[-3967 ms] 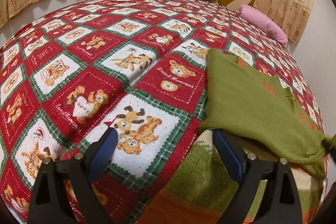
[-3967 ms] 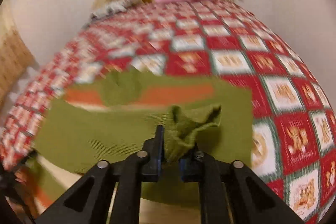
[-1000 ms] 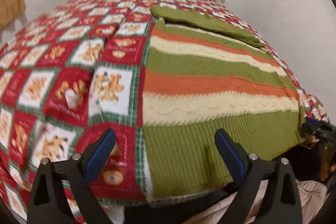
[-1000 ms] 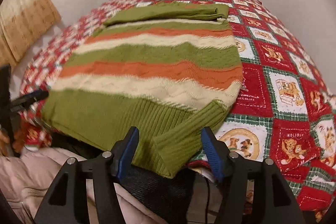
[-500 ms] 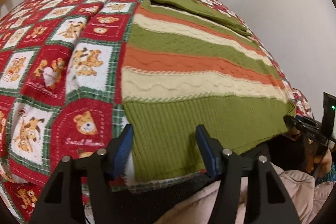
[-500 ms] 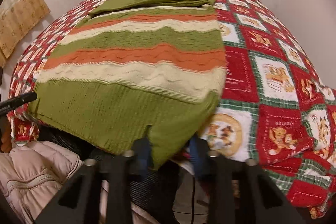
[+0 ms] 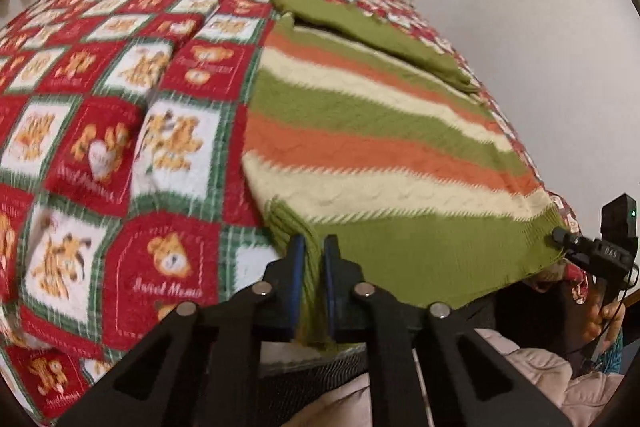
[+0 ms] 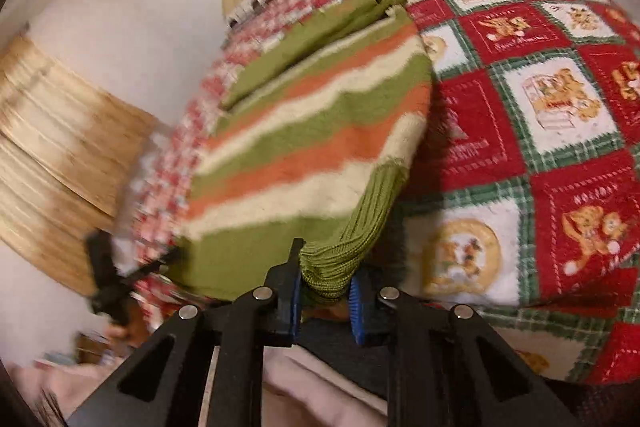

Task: Fold small clothes

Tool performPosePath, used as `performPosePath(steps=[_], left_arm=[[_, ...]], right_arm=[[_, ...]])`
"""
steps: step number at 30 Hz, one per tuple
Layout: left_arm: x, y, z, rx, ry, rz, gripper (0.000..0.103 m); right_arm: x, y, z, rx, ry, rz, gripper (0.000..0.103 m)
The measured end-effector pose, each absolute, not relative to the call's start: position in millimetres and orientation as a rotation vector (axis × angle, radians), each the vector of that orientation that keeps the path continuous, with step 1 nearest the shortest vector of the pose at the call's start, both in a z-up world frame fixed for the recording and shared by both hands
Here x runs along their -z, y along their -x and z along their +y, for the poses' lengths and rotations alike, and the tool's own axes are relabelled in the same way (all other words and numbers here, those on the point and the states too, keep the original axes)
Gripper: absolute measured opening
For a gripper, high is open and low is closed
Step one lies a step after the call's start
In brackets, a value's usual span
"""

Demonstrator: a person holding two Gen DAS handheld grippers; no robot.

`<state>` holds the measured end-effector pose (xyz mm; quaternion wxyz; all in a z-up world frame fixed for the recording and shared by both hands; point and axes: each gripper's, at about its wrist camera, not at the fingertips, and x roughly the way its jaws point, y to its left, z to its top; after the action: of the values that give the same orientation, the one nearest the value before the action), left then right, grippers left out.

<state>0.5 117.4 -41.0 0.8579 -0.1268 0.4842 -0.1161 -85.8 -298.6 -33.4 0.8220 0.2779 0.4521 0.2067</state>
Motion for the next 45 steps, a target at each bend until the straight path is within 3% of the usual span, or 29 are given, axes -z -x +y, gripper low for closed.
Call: performPosePath(steps=[8,14,15,17,19,30,32,35,39,40,41,44,45], left_arm=[[8.8,-46.9,104.6,0.297,0.190,0.926,0.011],[-16.0,-84.1,115.1,0.230,0.102,0.853,0.011],[-19.8,-84.9,120.7,0.234,0.083,0.839,0.015],[-21.7,-81.7,130.0,0.233,0.036,0.818,0.032],[-19.2,-77.3,137.5,0.223,-0.033,0.799,0.060],[55.6,-0.9,98.3,0.468,-0.730,0.903,0.062],[58.1,13.5,86.2,0.577,-0.758,0.902,0.062],[55.8,22.1,66.3,0.748,-0.651,0.927,0.074],[70.1,22.4,46.4,0.726,-0.612,0.940,0.076],[74.8,20.7,45.3,0.691,-0.610,0.945,0.082],[74.2,17.1,48.5,0.677,-0.547,0.948,0.082],[71.2,8.1,61.5,0.634,-0.419,0.971,0.062],[69.4,5.8,65.7,0.614,-0.385,0.973,0.050]], right_arm=[[6.6,39.0,-317.3,-0.479,-0.783,0.838,0.019],[18.9,-23.6,-323.6,-0.393,-0.870,0.825,0.018],[21.5,-30.1,-323.9,-0.380,-0.875,0.829,0.018],[30.7,-50.3,-324.1,-0.347,-0.902,0.847,0.018],[35.7,-67.8,-325.7,-0.323,-0.896,0.869,0.018],[54.6,-105.4,-309.8,-0.275,-0.810,0.960,0.018],[56.1,-105.4,-311.2,-0.270,-0.814,0.966,0.018],[57.5,-106.9,-309.3,-0.258,-0.814,0.971,0.018],[58.5,-107.6,-309.6,-0.259,-0.824,0.969,0.018],[59.3,-105.9,-310.0,-0.261,-0.829,0.970,0.018],[60.2,-105.5,-310.1,-0.262,-0.834,0.971,0.018],[62.2,-103.1,-311.8,-0.266,-0.836,0.971,0.018],[62.7,-102.5,-312.1,-0.267,-0.835,0.972,0.018]])
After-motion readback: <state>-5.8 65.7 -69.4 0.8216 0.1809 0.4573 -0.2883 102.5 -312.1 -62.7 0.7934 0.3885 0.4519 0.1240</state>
